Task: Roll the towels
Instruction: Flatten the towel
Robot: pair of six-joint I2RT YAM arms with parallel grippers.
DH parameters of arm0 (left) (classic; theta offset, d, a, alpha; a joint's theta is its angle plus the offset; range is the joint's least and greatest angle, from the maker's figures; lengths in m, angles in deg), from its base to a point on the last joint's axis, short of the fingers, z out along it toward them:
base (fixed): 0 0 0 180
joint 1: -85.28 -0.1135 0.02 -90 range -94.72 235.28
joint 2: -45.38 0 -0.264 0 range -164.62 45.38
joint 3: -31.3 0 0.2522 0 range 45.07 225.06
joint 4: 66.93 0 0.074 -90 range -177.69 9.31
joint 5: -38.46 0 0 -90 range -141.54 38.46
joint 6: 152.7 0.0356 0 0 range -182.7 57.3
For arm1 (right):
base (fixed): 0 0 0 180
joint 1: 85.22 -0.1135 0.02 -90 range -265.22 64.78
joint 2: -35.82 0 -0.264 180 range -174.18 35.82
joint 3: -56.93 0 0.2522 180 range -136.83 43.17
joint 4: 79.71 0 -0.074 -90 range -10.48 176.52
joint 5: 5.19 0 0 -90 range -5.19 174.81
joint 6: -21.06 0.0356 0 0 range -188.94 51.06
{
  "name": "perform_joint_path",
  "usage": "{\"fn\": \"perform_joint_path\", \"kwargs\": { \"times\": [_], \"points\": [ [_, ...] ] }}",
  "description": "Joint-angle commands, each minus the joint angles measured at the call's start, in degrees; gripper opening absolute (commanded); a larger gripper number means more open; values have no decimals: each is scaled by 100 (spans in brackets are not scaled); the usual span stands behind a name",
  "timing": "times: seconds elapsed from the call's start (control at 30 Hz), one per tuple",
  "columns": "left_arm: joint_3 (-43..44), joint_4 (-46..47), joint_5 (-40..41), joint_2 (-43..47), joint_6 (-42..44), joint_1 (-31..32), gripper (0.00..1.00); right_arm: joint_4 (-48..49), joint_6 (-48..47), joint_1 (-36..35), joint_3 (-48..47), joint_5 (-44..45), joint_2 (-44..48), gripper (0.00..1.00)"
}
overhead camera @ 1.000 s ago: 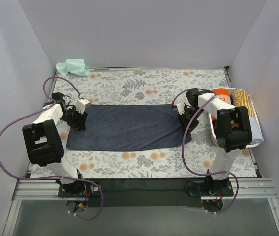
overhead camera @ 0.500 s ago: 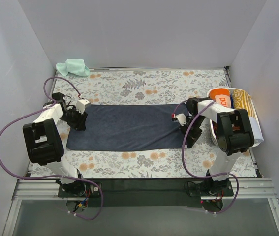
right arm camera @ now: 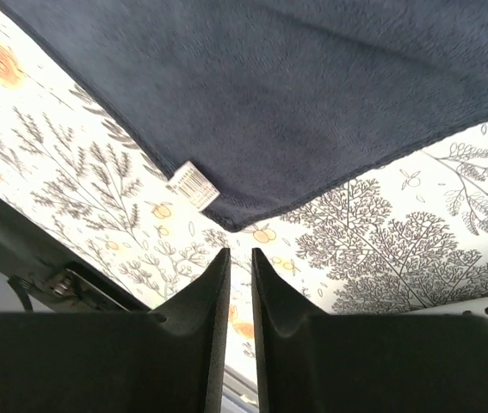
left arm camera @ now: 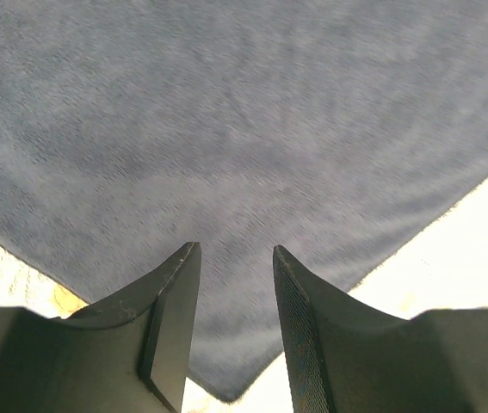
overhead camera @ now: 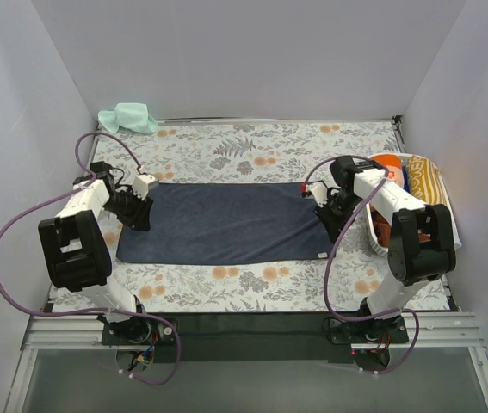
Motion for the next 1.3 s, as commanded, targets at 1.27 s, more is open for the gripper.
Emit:
{"fn": "perform_joint_path", "kwargs": {
  "times": [1.27],
  "points": [
    [-596,-723,878,-346,734,-1645,0,1272,835,-290,1372,1130,-201,19]
  ]
}}
